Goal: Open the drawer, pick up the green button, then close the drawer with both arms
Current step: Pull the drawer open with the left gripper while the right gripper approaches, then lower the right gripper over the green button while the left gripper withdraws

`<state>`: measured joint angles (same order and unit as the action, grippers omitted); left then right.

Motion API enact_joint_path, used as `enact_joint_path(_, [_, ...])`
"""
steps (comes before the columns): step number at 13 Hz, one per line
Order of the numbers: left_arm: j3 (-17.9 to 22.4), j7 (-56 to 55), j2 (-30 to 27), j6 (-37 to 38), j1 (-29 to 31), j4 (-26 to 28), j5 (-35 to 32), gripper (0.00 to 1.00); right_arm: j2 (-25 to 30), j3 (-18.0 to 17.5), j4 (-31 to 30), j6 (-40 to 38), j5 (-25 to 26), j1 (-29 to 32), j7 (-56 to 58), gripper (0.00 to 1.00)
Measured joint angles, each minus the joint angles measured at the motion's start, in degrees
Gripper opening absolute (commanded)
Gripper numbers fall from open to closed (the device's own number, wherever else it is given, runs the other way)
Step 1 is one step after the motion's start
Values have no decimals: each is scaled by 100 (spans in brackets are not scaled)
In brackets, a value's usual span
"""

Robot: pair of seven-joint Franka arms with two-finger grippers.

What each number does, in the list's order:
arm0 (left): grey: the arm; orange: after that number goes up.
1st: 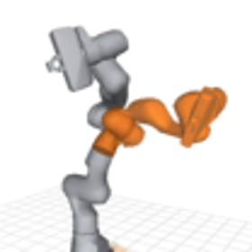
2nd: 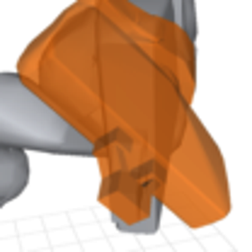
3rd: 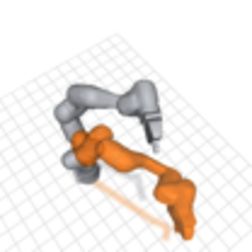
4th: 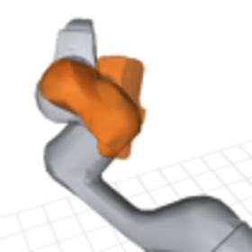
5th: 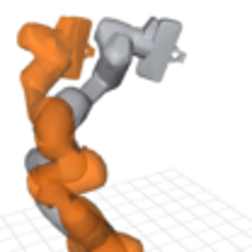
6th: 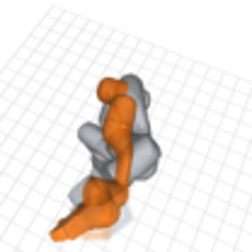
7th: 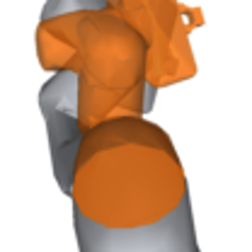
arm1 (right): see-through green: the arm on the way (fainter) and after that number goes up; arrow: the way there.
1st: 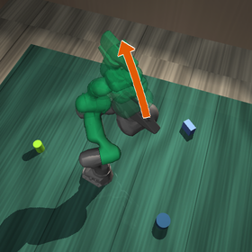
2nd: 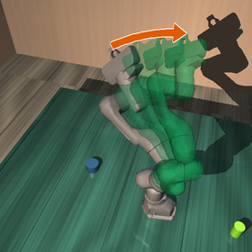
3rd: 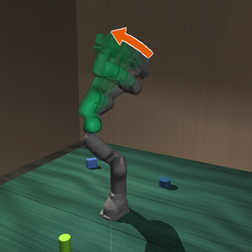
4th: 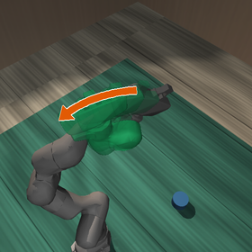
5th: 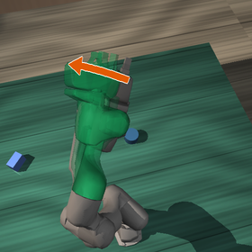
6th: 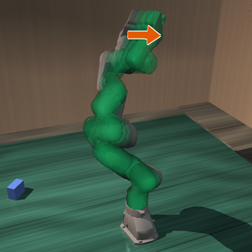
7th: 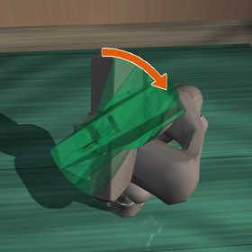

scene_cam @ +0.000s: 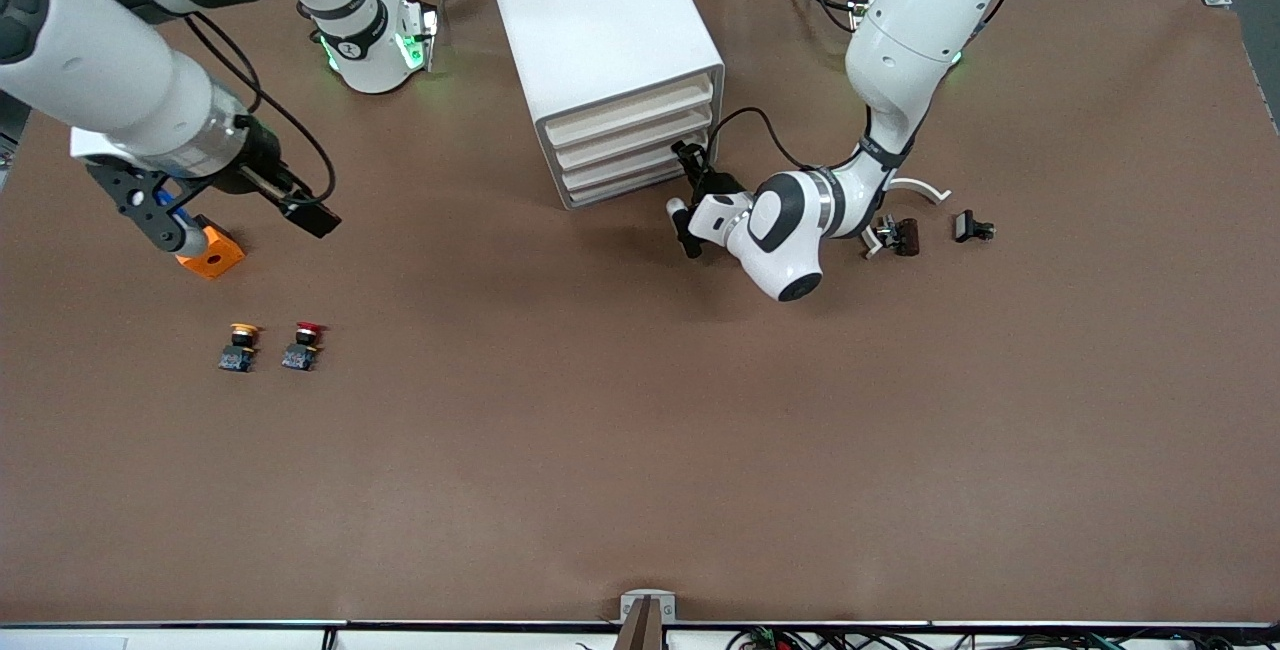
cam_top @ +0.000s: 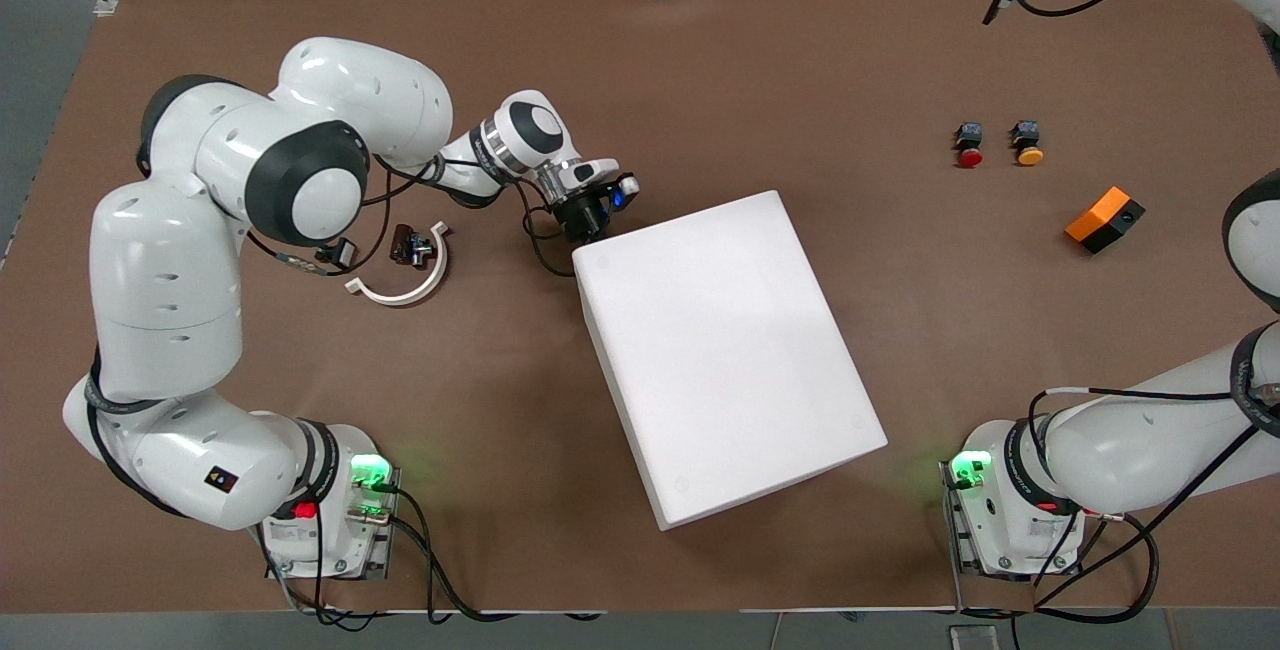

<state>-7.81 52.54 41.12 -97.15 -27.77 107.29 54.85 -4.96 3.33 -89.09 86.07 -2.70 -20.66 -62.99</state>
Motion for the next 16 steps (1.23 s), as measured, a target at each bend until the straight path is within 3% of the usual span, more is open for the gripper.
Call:
enact_joint_path(12, [19, -5, -66, -568, 1046, -388, -13, 11, -810, -3, -3, 1276, -15, -1490, -2890, 100])
enact_joint_path(16, [20, -75, -56, -664, 1257, -485, -13, 24, -1110, -4, 143, 1479, -15, -1907, -3383, 100])
